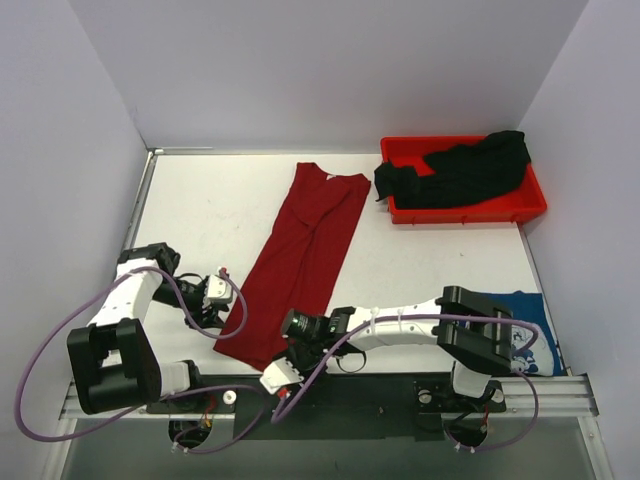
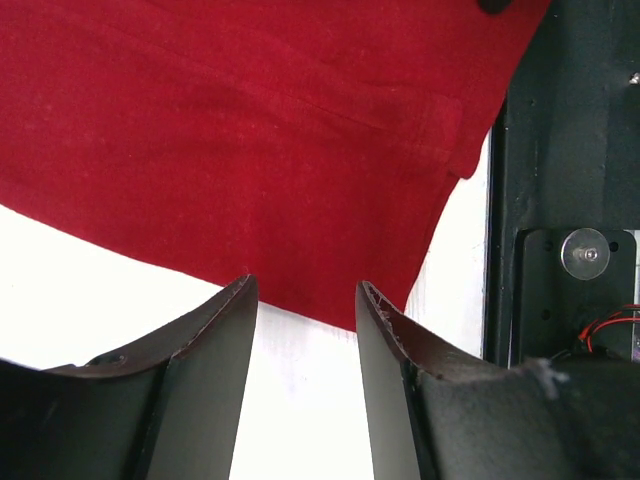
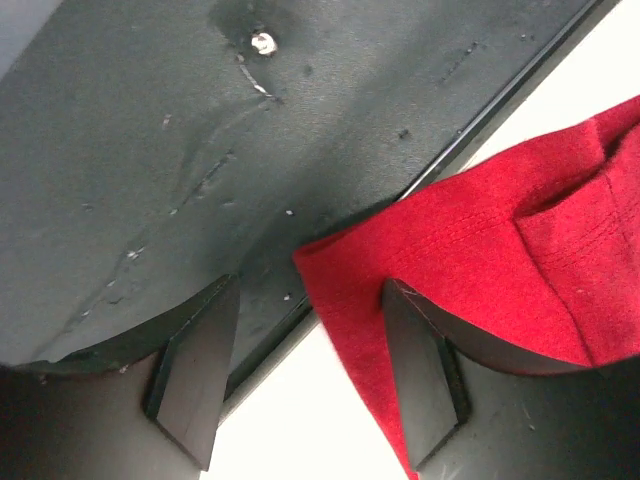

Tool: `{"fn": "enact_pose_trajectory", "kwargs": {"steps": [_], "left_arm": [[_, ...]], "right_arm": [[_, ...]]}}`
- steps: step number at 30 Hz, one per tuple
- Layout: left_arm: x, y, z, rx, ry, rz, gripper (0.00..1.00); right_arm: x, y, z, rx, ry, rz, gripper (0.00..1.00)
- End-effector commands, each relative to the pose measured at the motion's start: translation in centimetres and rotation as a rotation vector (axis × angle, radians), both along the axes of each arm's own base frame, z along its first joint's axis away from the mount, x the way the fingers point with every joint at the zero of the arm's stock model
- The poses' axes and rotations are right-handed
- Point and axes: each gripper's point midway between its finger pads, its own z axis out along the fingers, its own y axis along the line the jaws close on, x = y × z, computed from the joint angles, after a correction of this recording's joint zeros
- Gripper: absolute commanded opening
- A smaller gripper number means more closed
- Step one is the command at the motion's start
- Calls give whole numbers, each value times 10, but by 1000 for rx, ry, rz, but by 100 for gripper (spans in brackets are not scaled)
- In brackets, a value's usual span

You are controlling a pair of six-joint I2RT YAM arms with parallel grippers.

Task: Fold and stack the t-shirts
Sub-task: Grab the bottom of the folded rectangular tshirt with both arms

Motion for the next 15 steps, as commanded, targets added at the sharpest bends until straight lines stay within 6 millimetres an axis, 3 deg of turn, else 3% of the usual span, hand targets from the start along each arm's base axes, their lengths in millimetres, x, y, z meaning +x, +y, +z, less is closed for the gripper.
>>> {"fn": "enact_pose_trajectory", "kwargs": {"steps": [1, 5, 8, 11, 15], "left_arm": [[-28, -5, 12, -41, 132, -9, 54], [-32, -6, 13, -44, 105, -47, 53], [-42, 0, 5, 2, 59, -155, 51], [-37, 3, -4, 85, -61, -273, 52], [-42, 7, -18, 217, -215, -631, 57]], "right_arm": [[8, 22, 5, 38, -30, 17, 52], [16, 9, -9, -23, -76, 14, 37], [17, 0, -11, -35, -92, -4, 19], [16, -10, -9, -36, -84, -25, 0], [24, -29, -8, -31, -56, -85, 0]]}}
